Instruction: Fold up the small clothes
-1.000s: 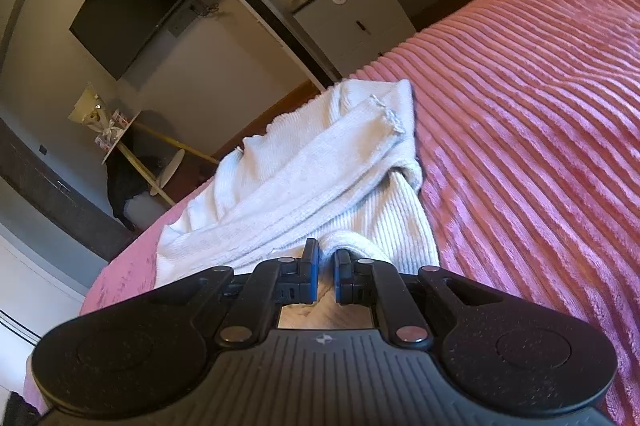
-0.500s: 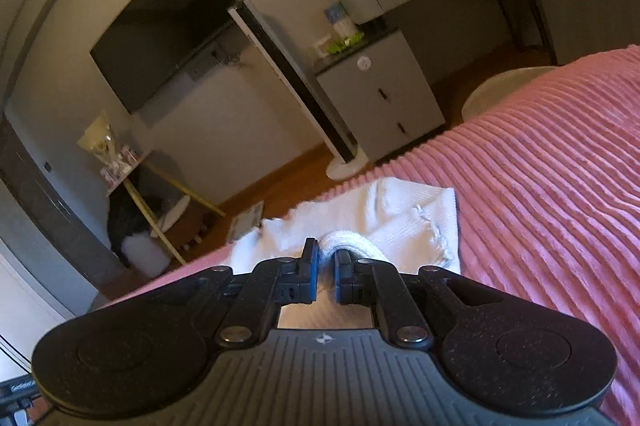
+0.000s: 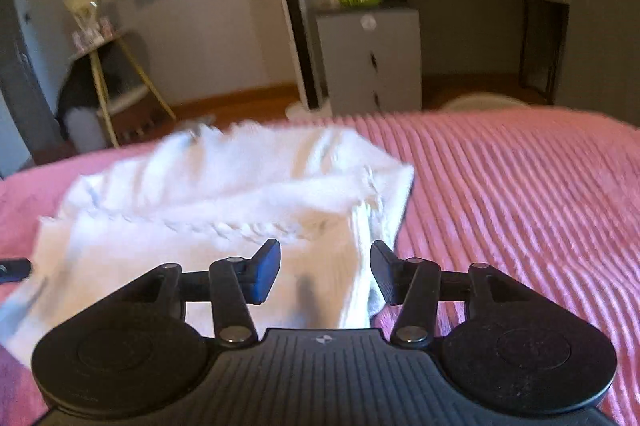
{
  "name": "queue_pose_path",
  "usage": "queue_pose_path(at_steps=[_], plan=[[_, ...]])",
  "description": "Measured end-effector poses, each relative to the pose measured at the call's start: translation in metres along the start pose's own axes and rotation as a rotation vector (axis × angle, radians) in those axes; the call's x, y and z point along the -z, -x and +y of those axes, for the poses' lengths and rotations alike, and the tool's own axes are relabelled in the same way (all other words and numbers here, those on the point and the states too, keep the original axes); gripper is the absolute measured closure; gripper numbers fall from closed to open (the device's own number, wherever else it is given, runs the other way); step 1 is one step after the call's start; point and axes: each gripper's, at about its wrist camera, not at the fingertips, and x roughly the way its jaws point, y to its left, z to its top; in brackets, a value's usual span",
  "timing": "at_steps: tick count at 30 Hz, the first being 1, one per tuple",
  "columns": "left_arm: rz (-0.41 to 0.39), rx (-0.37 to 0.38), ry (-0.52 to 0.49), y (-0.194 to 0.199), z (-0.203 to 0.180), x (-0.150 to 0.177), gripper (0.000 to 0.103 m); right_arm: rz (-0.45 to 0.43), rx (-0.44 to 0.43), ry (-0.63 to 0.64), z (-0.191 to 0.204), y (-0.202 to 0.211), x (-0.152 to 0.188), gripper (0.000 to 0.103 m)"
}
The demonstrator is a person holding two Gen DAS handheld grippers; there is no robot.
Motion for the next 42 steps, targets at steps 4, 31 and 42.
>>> queue_pose_path(at_steps=[4,31,42], plan=[[0.015,-0.032,-0.061,-0.01,-0.011,-0.001,0.076,0.033,0.004,-0.077,-0.013,-0.021,0.004,0.07],[-0.054,-0.047,0.005,-0.017,0.007,-0.006,0.045,0.01,-0.022,-0.045,0.001,-0.028,0.008,0.084],[-0.104,-0.102,-0.089,0.009,-0.013,-0.019,0.093,-0.121,-0.021,0.072,0.016,0.011,0.0,0.097]])
